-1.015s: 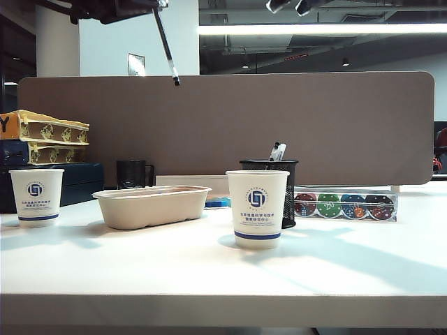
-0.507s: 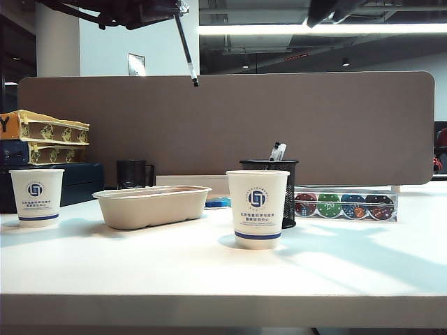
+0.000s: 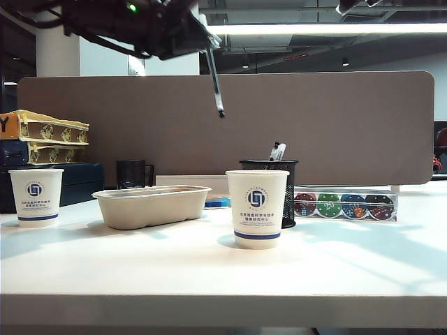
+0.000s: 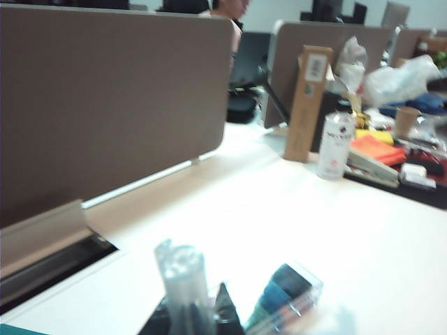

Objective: Pick up one pen and put it in the pen container.

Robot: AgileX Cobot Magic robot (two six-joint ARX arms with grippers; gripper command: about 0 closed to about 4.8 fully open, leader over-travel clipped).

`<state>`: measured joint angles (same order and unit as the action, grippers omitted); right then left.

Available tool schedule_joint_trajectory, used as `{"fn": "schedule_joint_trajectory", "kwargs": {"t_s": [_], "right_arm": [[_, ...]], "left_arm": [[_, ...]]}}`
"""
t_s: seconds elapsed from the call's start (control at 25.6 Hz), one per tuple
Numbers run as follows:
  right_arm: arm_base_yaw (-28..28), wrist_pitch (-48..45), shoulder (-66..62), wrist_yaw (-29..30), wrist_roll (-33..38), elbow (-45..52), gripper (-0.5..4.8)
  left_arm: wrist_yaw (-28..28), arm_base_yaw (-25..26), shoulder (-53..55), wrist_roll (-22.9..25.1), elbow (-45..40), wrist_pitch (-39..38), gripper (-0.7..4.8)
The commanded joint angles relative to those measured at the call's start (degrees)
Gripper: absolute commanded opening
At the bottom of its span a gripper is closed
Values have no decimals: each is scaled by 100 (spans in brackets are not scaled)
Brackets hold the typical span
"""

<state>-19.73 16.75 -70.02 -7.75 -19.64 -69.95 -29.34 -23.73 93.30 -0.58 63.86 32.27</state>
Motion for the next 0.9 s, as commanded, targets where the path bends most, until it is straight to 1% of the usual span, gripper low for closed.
{"fn": "schedule_joint_trajectory", "kwargs": {"t_s": [0.04,0.27,0.55,0.9], "right_arm": [[70,-107,26,37,61,-39,270],[109,-111,2,188,59,-39,270],[157,-122,-96,190,59,-39,270],[181,-114,-203,190,76,-39,270]], "left_arm": [[9,-129,133,260,59,76,-6],[13,-186,564,317,442,72,-6],[-2,-256,874,317,916,-57,-6],[-2,-422,1307,317,1176,-52,-6]]}}
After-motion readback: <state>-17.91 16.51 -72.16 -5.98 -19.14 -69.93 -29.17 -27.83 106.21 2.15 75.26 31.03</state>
